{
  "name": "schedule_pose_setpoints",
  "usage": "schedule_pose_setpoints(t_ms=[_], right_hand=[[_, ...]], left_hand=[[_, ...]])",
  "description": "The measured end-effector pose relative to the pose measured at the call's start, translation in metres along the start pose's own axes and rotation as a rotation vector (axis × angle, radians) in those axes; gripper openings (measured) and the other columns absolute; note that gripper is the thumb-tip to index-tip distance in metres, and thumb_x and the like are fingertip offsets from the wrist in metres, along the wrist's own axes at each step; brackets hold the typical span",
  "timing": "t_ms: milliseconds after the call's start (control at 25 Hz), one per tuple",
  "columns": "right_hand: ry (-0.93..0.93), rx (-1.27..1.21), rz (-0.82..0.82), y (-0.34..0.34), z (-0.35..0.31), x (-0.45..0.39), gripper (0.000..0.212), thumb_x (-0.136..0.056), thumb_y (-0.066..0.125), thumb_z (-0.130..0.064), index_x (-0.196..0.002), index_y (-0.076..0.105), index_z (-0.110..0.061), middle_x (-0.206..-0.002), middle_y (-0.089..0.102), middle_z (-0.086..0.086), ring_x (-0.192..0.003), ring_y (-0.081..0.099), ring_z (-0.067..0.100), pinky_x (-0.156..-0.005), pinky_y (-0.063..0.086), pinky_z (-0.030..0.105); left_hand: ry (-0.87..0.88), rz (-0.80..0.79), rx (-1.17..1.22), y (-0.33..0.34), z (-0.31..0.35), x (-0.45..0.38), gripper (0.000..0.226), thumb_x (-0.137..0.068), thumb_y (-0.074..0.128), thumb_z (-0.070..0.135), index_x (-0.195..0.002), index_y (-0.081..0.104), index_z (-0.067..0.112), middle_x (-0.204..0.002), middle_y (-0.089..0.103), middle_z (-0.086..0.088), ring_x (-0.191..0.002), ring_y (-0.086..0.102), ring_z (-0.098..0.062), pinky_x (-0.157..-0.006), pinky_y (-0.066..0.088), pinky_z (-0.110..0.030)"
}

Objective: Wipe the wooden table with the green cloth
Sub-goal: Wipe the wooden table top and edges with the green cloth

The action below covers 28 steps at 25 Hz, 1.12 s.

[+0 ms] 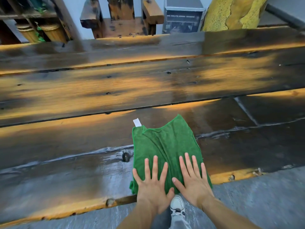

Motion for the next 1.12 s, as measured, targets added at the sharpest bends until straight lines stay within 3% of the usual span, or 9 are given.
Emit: schedule_pose_setpoints(t_ms=[80,360,480,560,600,680,720,880,1120], right_hand=[[0.018,0.024,0.003,0.0,0.002,0.001,0.079,-0.096,0.023,-0.066,-0.156,0.029,-0.015,-0.164,0.024,0.008,-0.15,0.016,0.026,-0.113,0.011,0.05],[0.057,-0.039,0.086,-0.008,0.004,-0.021,0.068,-0.102,0.018,-0.056,-0.158,0.022,-0.019,-0.165,0.02,0.005,-0.151,0.012,0.027,-0.116,0.007,0.051],[0.093,-0.07,0.112,-0.022,0.017,-0.048,0.071,-0.099,0.003,-0.059,-0.16,0.001,-0.024,-0.167,0.002,0.001,-0.153,-0.006,0.024,-0.118,-0.003,0.051],[0.097,-0.083,0.103,-0.036,0.028,-0.075,0.072,-0.089,-0.015,-0.063,-0.153,-0.025,-0.03,-0.161,-0.028,-0.004,-0.147,-0.03,0.02,-0.118,-0.016,0.049],[0.104,-0.088,0.096,-0.045,0.033,-0.089,0.073,-0.085,-0.019,-0.063,-0.149,-0.031,-0.031,-0.157,-0.037,-0.006,-0.144,-0.036,0.02,-0.117,-0.02,0.049],[0.102,-0.087,0.103,-0.063,0.045,-0.121,0.075,-0.081,-0.021,-0.061,-0.149,-0.032,-0.032,-0.155,-0.04,-0.007,-0.144,-0.036,0.019,-0.118,-0.019,0.048],[0.095,-0.085,0.101,-0.071,0.048,-0.135,0.077,-0.08,-0.021,-0.061,-0.15,-0.03,-0.031,-0.156,-0.039,-0.007,-0.145,-0.034,0.019,-0.118,-0.018,0.048],[0.056,-0.077,0.115,-0.1,0.066,-0.209,0.072,-0.087,-0.012,-0.06,-0.152,-0.025,-0.031,-0.158,-0.034,-0.007,-0.146,-0.031,0.018,-0.119,-0.017,0.049],[-0.005,-0.036,0.183,-0.149,0.091,-0.328,0.063,-0.103,0.007,-0.049,-0.154,-0.022,-0.028,-0.16,-0.03,-0.004,-0.148,-0.028,0.019,-0.12,-0.013,0.049]], left_hand=[[0.0,0.037,-0.016,0.003,0.001,0.0,0.077,-0.076,0.049,0.066,-0.14,0.06,0.024,-0.155,0.043,-0.018,-0.138,0.041,-0.049,-0.091,0.029,-0.087],[0.069,0.056,0.059,-0.005,0.009,-0.044,0.063,-0.087,0.043,0.06,-0.144,0.051,0.034,-0.159,0.037,-0.013,-0.142,0.037,-0.047,-0.094,0.024,-0.087],[0.083,0.045,-0.005,-0.012,0.017,-0.078,0.062,-0.089,0.041,0.059,-0.147,0.047,0.037,-0.16,0.037,-0.011,-0.143,0.036,-0.045,-0.095,0.022,-0.087],[0.077,0.065,-0.015,-0.023,0.023,-0.103,0.062,-0.094,0.033,0.059,-0.154,0.03,0.042,-0.167,0.021,-0.007,-0.15,0.02,-0.044,-0.101,0.012,-0.086],[0.074,0.078,-0.039,-0.032,0.024,-0.116,0.061,-0.098,0.025,0.059,-0.156,0.012,0.047,-0.169,0.0,-0.004,-0.153,0.001,-0.042,-0.103,0.001,-0.085],[0.044,0.052,-0.023,-0.04,0.027,-0.148,0.06,-0.1,0.01,0.06,-0.152,-0.018,0.05,-0.16,-0.035,0.001,-0.148,-0.03,-0.036,-0.102,-0.018,-0.08],[0.025,0.021,-0.016,-0.046,0.026,-0.161,0.06,-0.1,0.007,0.061,-0.151,-0.022,0.049,-0.158,-0.039,0.002,-0.146,-0.034,-0.034,-0.101,-0.02,-0.079],[-0.026,0.047,-0.037,-0.064,0.027,-0.229,0.066,-0.091,-0.005,0.063,-0.153,-0.02,0.047,-0.161,-0.035,0.0,-0.148,-0.032,-0.035,-0.103,-0.019,-0.078],[-0.103,0.113,-0.043,-0.103,0.025,-0.346,0.067,-0.091,-0.003,0.062,-0.155,-0.016,0.046,-0.164,-0.029,-0.002,-0.15,-0.026,-0.035,-0.106,-0.016,-0.077]])
Point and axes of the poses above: each hand's wrist, its own x-axis away from the middle knuckle, its own y-axis out of the palm, z = x × y, the point moved 8 cm from there along -x, towards the middle knuckle
